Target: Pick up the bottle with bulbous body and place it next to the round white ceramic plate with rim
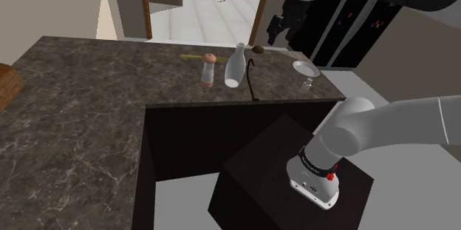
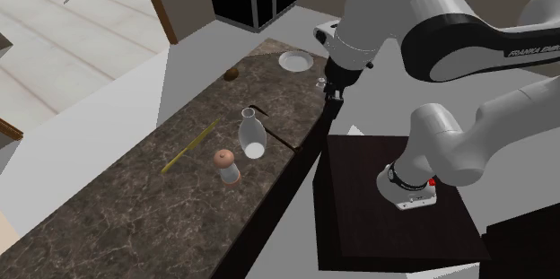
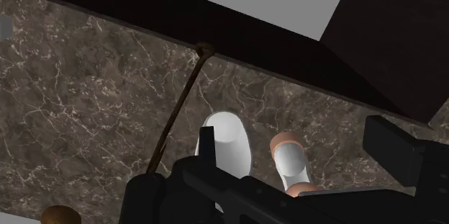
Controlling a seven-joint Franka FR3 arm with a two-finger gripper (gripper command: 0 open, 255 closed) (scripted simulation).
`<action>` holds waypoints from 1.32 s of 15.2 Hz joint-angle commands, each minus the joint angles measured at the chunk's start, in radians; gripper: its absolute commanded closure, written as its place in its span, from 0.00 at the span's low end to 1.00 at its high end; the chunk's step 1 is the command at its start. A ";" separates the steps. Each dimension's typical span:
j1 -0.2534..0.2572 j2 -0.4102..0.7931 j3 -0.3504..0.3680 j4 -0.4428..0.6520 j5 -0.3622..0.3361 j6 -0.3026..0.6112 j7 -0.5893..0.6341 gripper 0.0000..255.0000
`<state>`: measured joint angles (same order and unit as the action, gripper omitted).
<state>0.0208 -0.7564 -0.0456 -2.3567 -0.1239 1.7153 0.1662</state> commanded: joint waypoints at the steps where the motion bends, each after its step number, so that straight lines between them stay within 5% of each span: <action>1: 0.000 0.000 0.000 0.000 0.000 0.000 0.000 0.00; 11: 0.008 0.355 -0.127 0.123 0.024 0.232 -0.135 0.00; 20: 0.013 0.713 -0.209 0.351 0.144 0.343 -0.293 0.00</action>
<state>0.0336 -0.0910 -0.2491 -2.0445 0.0012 2.0524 -0.1088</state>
